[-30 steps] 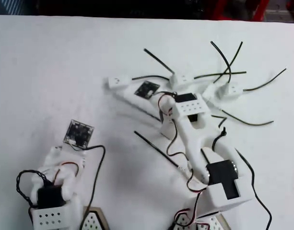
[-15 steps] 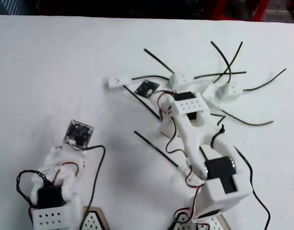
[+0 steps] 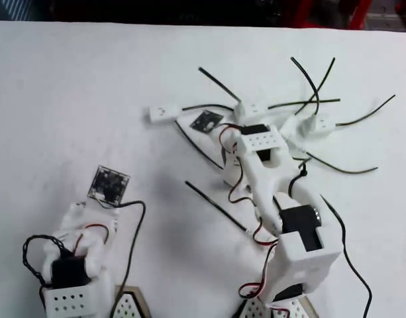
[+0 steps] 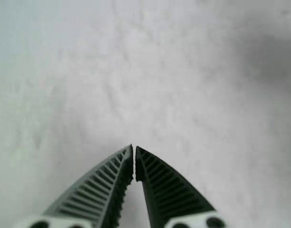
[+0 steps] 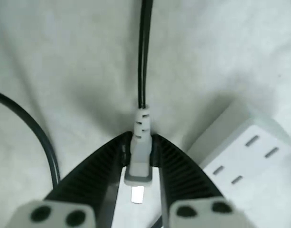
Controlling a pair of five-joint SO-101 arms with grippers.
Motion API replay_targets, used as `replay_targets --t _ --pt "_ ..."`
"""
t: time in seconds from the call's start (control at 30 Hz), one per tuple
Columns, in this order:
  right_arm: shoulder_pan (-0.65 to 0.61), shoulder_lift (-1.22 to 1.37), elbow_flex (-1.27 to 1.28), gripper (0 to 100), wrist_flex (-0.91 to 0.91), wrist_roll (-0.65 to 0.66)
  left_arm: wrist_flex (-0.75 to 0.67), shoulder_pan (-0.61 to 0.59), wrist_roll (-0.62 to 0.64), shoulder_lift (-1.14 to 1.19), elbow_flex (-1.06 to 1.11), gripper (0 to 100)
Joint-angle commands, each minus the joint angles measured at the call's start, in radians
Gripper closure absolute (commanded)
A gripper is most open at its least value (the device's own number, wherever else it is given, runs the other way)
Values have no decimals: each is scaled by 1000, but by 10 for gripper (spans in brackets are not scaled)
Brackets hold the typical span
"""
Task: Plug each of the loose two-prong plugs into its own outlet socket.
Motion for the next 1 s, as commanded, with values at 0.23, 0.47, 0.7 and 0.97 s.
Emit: replay_targets --t 0.23,0.47,0.7,0.97 --pt "-33 -88 -14 925 140 -11 -17 -7 -9 -12 -5 969" --pt "-35 -97 -14 983 151 -11 -17 -7 -9 -12 -5 969" --pt "-42 -326 -14 982 283 -63 -17 -7 -9 -12 -5 969" --pt "-162 -687 74 982 275 -302 -74 -7 -2 -12 -11 965"
